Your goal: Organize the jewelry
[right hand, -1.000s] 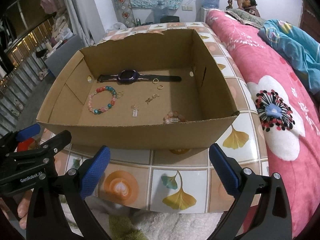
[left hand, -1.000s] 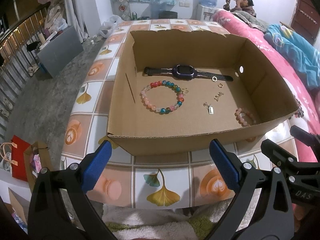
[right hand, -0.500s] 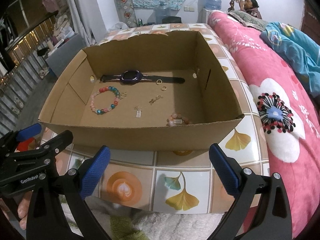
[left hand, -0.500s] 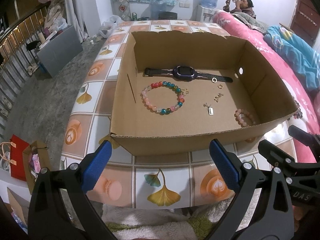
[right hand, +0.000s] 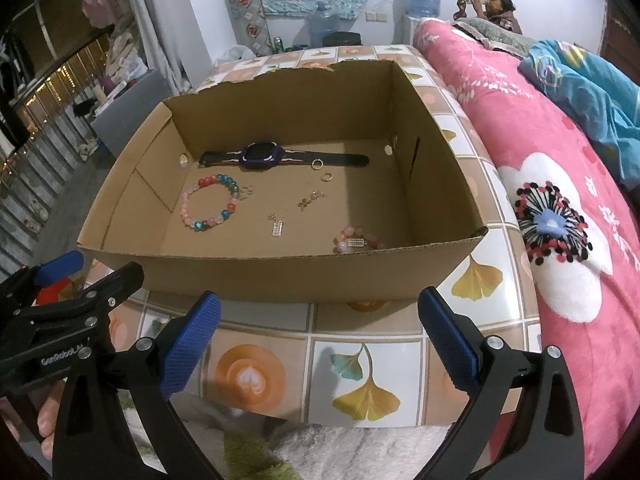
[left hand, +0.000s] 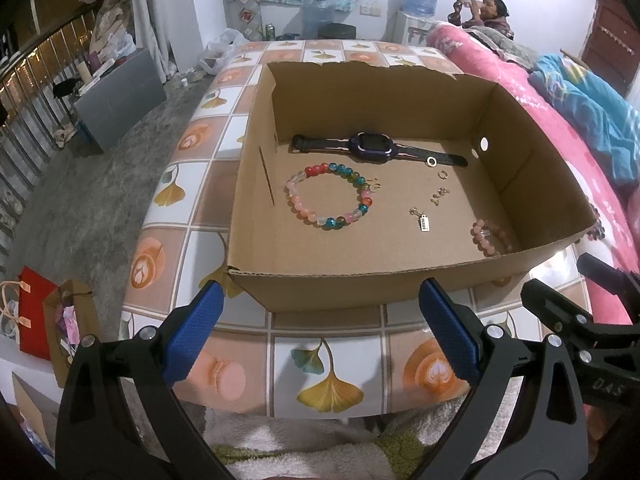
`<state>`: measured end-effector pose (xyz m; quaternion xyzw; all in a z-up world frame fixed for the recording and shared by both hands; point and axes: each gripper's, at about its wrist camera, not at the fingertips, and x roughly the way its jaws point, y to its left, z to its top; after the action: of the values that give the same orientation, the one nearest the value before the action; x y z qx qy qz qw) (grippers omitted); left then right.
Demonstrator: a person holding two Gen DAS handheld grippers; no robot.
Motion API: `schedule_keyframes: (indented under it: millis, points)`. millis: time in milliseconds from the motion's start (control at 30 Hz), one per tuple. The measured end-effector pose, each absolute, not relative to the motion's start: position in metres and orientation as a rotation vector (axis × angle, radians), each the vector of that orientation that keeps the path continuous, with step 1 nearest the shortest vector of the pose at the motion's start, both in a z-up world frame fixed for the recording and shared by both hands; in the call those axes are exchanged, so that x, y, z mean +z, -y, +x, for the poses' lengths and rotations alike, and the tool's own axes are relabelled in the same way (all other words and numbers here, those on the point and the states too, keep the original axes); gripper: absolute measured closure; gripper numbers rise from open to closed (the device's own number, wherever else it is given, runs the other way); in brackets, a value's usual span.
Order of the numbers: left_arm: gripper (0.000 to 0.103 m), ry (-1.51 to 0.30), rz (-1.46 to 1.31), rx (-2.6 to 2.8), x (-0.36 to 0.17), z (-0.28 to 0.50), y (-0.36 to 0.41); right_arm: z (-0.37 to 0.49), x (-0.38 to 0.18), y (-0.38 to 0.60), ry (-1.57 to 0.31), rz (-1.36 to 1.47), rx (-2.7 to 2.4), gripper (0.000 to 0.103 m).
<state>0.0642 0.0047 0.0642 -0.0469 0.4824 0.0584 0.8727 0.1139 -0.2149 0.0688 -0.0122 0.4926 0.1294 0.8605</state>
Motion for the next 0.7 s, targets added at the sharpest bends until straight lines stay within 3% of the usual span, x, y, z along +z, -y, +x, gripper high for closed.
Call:
schedule_keyframes:
  millis: [700]
  points:
    - [0.008, -1.035, -0.083, 0.125, 0.0561, 0.0698, -0.0057, 0.1178, 0.0607, 0.2188, -1.062, 0.013, 0.290, 0.007]
